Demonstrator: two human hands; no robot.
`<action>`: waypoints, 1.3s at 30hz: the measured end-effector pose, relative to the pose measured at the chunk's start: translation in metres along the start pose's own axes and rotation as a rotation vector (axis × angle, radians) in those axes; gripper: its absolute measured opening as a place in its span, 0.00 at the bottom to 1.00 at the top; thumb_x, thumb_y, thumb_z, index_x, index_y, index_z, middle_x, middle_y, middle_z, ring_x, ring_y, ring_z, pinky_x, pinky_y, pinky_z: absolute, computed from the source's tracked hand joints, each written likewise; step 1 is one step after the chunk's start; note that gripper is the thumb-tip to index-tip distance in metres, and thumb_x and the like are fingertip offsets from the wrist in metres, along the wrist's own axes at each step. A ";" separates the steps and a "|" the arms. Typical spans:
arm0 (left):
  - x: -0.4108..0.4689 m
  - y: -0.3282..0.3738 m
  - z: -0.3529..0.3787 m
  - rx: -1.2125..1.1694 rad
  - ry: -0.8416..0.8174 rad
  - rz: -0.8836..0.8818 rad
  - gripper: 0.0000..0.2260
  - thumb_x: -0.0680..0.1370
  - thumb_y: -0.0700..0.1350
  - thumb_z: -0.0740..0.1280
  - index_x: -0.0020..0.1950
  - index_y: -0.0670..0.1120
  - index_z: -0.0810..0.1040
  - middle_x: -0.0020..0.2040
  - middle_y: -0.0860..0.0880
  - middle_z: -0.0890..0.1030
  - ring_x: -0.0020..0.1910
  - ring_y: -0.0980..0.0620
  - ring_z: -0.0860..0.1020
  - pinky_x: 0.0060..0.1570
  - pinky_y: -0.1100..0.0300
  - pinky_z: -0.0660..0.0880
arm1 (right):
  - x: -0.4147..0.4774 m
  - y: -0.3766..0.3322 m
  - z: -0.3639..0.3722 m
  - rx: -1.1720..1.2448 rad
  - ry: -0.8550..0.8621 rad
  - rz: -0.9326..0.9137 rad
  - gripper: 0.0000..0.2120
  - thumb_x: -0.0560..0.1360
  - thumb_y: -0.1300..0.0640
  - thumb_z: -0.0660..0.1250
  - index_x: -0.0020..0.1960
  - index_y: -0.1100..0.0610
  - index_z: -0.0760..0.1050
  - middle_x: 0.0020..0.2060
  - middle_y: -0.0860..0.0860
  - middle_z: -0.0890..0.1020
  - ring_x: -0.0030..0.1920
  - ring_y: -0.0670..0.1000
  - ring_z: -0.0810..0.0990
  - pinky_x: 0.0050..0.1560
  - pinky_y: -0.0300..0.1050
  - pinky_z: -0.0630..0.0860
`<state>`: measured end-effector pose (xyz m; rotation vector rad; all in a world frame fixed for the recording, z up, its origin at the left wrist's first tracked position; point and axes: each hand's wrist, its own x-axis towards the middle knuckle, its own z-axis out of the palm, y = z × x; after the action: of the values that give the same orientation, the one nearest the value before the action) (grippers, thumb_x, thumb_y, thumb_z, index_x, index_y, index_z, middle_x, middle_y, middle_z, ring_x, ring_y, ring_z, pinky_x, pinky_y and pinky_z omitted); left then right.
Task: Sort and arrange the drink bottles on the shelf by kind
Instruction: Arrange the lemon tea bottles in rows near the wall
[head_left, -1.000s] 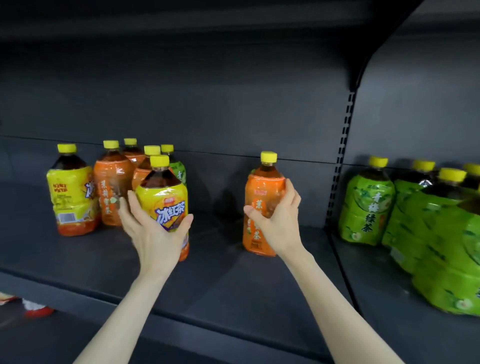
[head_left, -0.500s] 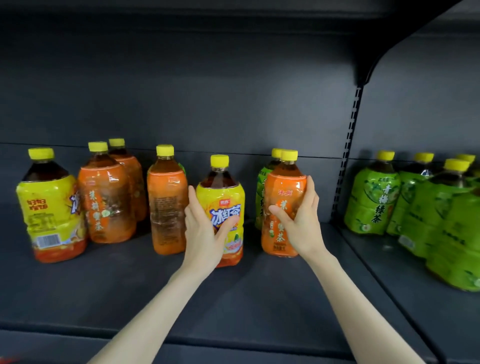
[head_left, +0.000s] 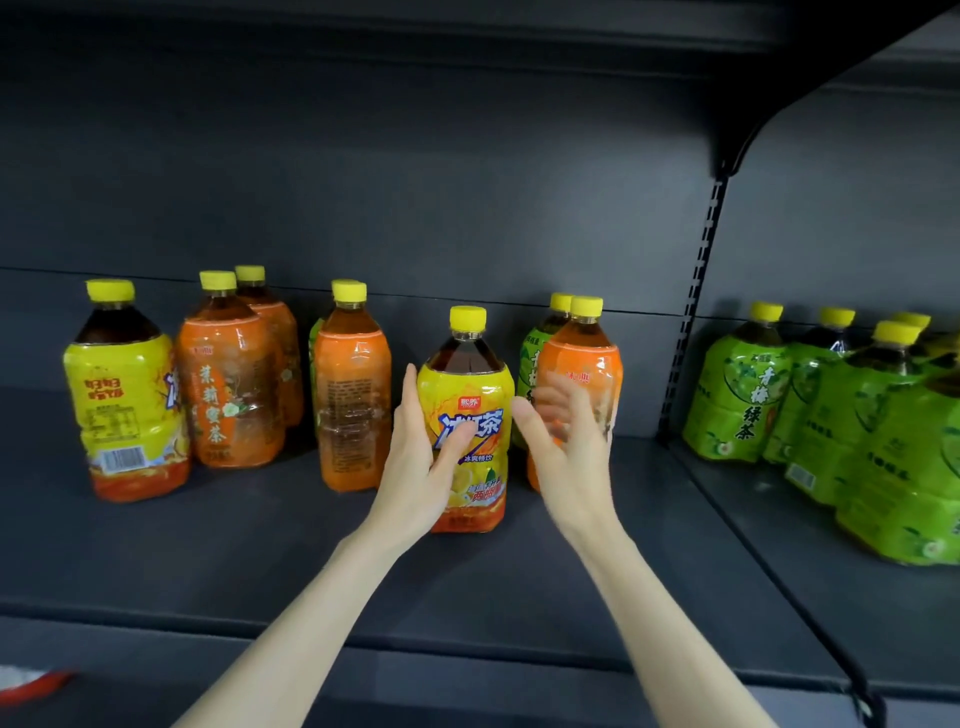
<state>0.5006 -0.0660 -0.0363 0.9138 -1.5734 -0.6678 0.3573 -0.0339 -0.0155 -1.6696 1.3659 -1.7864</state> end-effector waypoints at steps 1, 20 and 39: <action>-0.005 0.001 -0.002 -0.034 -0.013 0.006 0.35 0.77 0.54 0.61 0.75 0.61 0.41 0.71 0.57 0.60 0.65 0.63 0.67 0.61 0.65 0.69 | -0.002 -0.003 0.007 0.108 -0.093 0.075 0.28 0.73 0.44 0.68 0.70 0.50 0.65 0.62 0.47 0.74 0.62 0.46 0.74 0.58 0.38 0.75; -0.021 -0.043 -0.156 0.443 0.705 -0.119 0.29 0.76 0.52 0.67 0.70 0.40 0.61 0.70 0.39 0.61 0.69 0.40 0.60 0.66 0.43 0.60 | -0.024 -0.026 0.115 0.341 -0.094 0.265 0.32 0.67 0.32 0.56 0.63 0.52 0.71 0.51 0.46 0.82 0.51 0.44 0.82 0.50 0.40 0.78; -0.008 -0.051 -0.216 0.661 0.697 -0.279 0.35 0.69 0.55 0.74 0.67 0.39 0.65 0.61 0.35 0.73 0.62 0.34 0.68 0.61 0.41 0.60 | -0.024 -0.025 0.130 0.315 -0.061 0.218 0.29 0.67 0.33 0.55 0.59 0.50 0.72 0.48 0.44 0.83 0.48 0.42 0.83 0.47 0.37 0.77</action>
<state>0.7226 -0.0738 -0.0401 1.6614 -1.0287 0.0399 0.4891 -0.0562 -0.0292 -1.3448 1.1226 -1.7059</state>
